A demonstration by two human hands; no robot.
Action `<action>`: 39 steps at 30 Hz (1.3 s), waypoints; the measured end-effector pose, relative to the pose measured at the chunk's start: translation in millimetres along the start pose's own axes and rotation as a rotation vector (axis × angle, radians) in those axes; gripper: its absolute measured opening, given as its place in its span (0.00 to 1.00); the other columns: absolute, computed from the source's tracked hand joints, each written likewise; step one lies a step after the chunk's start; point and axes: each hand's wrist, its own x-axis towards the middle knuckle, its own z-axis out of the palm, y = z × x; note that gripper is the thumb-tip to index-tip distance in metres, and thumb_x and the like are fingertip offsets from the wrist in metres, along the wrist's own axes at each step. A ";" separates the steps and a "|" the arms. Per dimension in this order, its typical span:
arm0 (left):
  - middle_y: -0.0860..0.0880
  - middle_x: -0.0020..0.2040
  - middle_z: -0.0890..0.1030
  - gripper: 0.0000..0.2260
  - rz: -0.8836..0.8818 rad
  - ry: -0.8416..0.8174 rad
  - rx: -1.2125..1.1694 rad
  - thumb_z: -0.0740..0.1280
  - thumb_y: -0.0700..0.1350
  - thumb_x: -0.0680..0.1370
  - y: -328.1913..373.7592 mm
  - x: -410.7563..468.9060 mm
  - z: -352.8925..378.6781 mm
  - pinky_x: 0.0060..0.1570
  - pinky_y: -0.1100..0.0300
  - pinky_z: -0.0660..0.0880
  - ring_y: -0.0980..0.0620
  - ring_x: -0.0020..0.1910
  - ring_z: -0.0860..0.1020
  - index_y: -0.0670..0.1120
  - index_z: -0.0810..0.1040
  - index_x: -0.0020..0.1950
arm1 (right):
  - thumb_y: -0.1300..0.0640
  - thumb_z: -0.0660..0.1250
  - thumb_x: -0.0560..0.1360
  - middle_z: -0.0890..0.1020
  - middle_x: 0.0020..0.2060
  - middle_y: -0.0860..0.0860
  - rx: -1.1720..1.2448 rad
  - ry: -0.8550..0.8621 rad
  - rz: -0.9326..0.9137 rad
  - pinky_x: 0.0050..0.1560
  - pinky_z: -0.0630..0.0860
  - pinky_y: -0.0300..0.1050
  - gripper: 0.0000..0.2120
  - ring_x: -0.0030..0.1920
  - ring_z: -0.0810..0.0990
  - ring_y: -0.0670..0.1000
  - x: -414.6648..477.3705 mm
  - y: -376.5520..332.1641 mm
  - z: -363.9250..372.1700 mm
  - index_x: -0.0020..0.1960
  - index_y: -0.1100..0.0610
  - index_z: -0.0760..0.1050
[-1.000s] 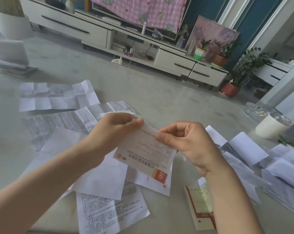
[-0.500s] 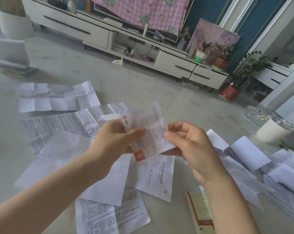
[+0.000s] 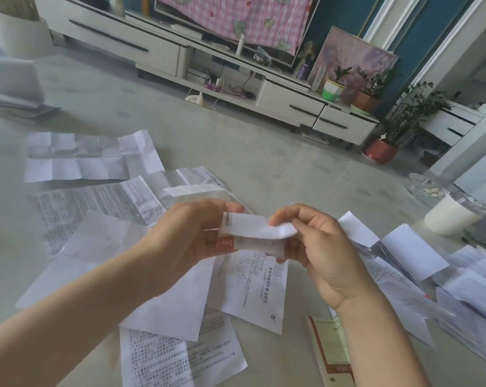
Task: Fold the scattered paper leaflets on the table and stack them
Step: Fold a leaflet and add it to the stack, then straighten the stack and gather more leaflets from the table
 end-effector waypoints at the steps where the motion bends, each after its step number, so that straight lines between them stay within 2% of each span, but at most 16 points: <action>1: 0.42 0.36 0.81 0.11 -0.028 -0.007 -0.072 0.58 0.38 0.77 0.8 0.2 0.2 0.35 0.59 0.80 0.47 0.32 0.79 0.40 0.79 0.42 | 0.73 0.54 0.75 0.79 0.29 0.48 -0.026 0.026 -0.020 0.27 0.72 0.37 0.24 0.30 0.75 0.47 1.0 1.7 -0.4 0.29 0.54 0.78; 3: 0.42 0.35 0.81 0.11 -0.053 -0.048 -0.138 0.61 0.47 0.76 2.1 0.4 -1.1 0.31 0.58 0.80 0.46 0.32 0.80 0.41 0.77 0.44 | 0.75 0.53 0.73 0.79 0.29 0.45 -0.092 0.054 -0.078 0.29 0.73 0.36 0.27 0.31 0.75 0.45 1.7 3.0 -0.9 0.26 0.53 0.78; 5: 0.43 0.37 0.81 0.13 -0.038 -0.080 0.011 0.65 0.51 0.71 -0.7 0.9 -4.2 0.31 0.59 0.79 0.49 0.33 0.81 0.41 0.79 0.45 | 0.76 0.53 0.71 0.79 0.28 0.45 -0.166 0.059 -0.148 0.32 0.72 0.36 0.27 0.32 0.74 0.45 1.9 3.9 -0.4 0.26 0.53 0.78; 9: 0.43 0.39 0.81 0.03 0.057 0.018 0.289 0.69 0.38 0.73 -9.4 0.6 -4.2 0.32 0.61 0.78 0.50 0.34 0.80 0.41 0.81 0.45 | 0.73 0.54 0.73 0.81 0.33 0.50 -0.236 0.020 -0.185 0.39 0.72 0.41 0.24 0.36 0.74 0.51 0.3 4.9 1.5 0.34 0.51 0.81; 12: 0.42 0.38 0.82 0.05 0.139 0.120 0.403 0.70 0.38 0.73 -14.9 2.4 -7.1 0.36 0.57 0.76 0.49 0.34 0.78 0.46 0.82 0.39 | 0.59 0.56 0.80 0.83 0.42 0.52 -0.094 -0.012 -0.084 0.40 0.76 0.41 0.13 0.39 0.80 0.49 -0.1 4.6 1.3 0.52 0.49 0.77; 13: 0.41 0.38 0.82 0.06 0.168 0.130 0.439 0.71 0.39 0.73 -15.5 2.7 -7.2 0.38 0.54 0.75 0.48 0.35 0.78 0.48 0.83 0.37 | 0.52 0.57 0.80 0.82 0.44 0.53 -0.103 -0.023 -0.057 0.41 0.77 0.42 0.09 0.41 0.80 0.50 -0.2 4.9 0.8 0.55 0.49 0.76; 14: 0.41 0.39 0.83 0.06 0.194 0.131 0.460 0.71 0.40 0.73 -15.7 2.7 -7.3 0.40 0.53 0.74 0.47 0.36 0.77 0.49 0.83 0.37 | 0.47 0.59 0.77 0.82 0.45 0.53 -0.147 -0.040 -0.038 0.40 0.77 0.42 0.12 0.42 0.81 0.50 -0.4 5.8 0.3 0.56 0.50 0.75; 16: 0.41 0.38 0.83 0.07 0.228 0.127 0.461 0.71 0.41 0.73 -15.0 2.2 -6.4 0.38 0.55 0.74 0.48 0.35 0.77 0.49 0.83 0.36 | 0.51 0.64 0.75 0.82 0.39 0.54 -0.207 -0.077 -0.020 0.33 0.77 0.41 0.10 0.36 0.82 0.50 -1.5 6.8 1.1 0.51 0.56 0.77; 19: 0.43 0.35 0.81 0.07 0.243 0.119 0.438 0.70 0.38 0.73 -12.7 2.5 -5.3 0.30 0.61 0.74 0.50 0.32 0.76 0.47 0.82 0.37 | 0.58 0.67 0.74 0.80 0.30 0.52 -0.225 -0.007 -0.034 0.24 0.73 0.38 0.07 0.25 0.80 0.51 -2.2 5.4 3.5 0.44 0.63 0.75; 22: 0.44 0.34 0.80 0.04 0.218 0.120 0.376 0.69 0.36 0.73 -10.5 2.2 -4.0 0.26 0.64 0.75 0.53 0.29 0.78 0.43 0.81 0.39 | 0.59 0.69 0.73 0.79 0.25 0.49 -0.189 0.074 -0.054 0.22 0.73 0.37 0.08 0.22 0.79 0.51 -1.1 5.8 4.8 0.40 0.62 0.74; 26: 0.46 0.32 0.81 0.04 0.199 0.147 0.312 0.69 0.36 0.73 -9.6 4.2 -6.1 0.28 0.63 0.77 0.54 0.28 0.79 0.41 0.81 0.38 | 0.63 0.66 0.75 0.80 0.29 0.51 -0.077 0.041 -0.005 0.30 0.78 0.38 0.02 0.26 0.81 0.51 -3.2 4.2 5.0 0.45 0.62 0.77; 28: 0.44 0.34 0.81 0.02 0.196 0.131 0.306 0.69 0.36 0.73 -8.9 4.0 -5.3 0.29 0.63 0.78 0.52 0.29 0.79 0.40 0.81 0.40 | 0.67 0.65 0.74 0.78 0.28 0.50 -0.001 0.028 0.025 0.31 0.78 0.37 0.03 0.26 0.81 0.50 -4.7 0.8 3.0 0.46 0.63 0.77; 31: 0.44 0.33 0.83 0.03 0.189 0.092 0.319 0.68 0.36 0.75 -6.7 2.0 -1.9 0.30 0.63 0.79 0.50 0.30 0.81 0.40 0.80 0.42 | 0.69 0.65 0.73 0.79 0.25 0.49 -0.054 0.192 -0.065 0.27 0.77 0.35 0.07 0.23 0.79 0.47 -10.8 -12.7 -4.9 0.41 0.59 0.77; 34: 0.46 0.35 0.84 0.03 0.173 0.118 0.306 0.67 0.36 0.76 -2.4 0.5 -4.4 0.29 0.65 0.78 0.53 0.29 0.82 0.41 0.79 0.43 | 0.67 0.65 0.74 0.80 0.24 0.48 -0.026 0.411 -0.167 0.26 0.76 0.33 0.06 0.23 0.79 0.45 -11.8 -41.1 -27.2 0.41 0.58 0.75; 36: 0.47 0.37 0.85 0.03 0.153 0.136 0.304 0.67 0.37 0.76 -1.6 0.9 -4.5 0.29 0.65 0.78 0.54 0.30 0.82 0.42 0.79 0.43 | 0.66 0.66 0.74 0.80 0.28 0.49 0.007 0.488 -0.137 0.26 0.75 0.33 0.04 0.24 0.79 0.44 2.5 -55.9 -49.5 0.43 0.58 0.74; 39: 0.49 0.36 0.84 0.04 0.116 0.129 0.307 0.65 0.38 0.77 -0.2 -0.1 -4.9 0.31 0.65 0.78 0.54 0.30 0.82 0.42 0.79 0.43 | 0.68 0.65 0.75 0.76 0.33 0.54 -0.081 0.509 0.040 0.24 0.74 0.32 0.08 0.21 0.77 0.43 43.1 -62.1 -71.7 0.40 0.57 0.71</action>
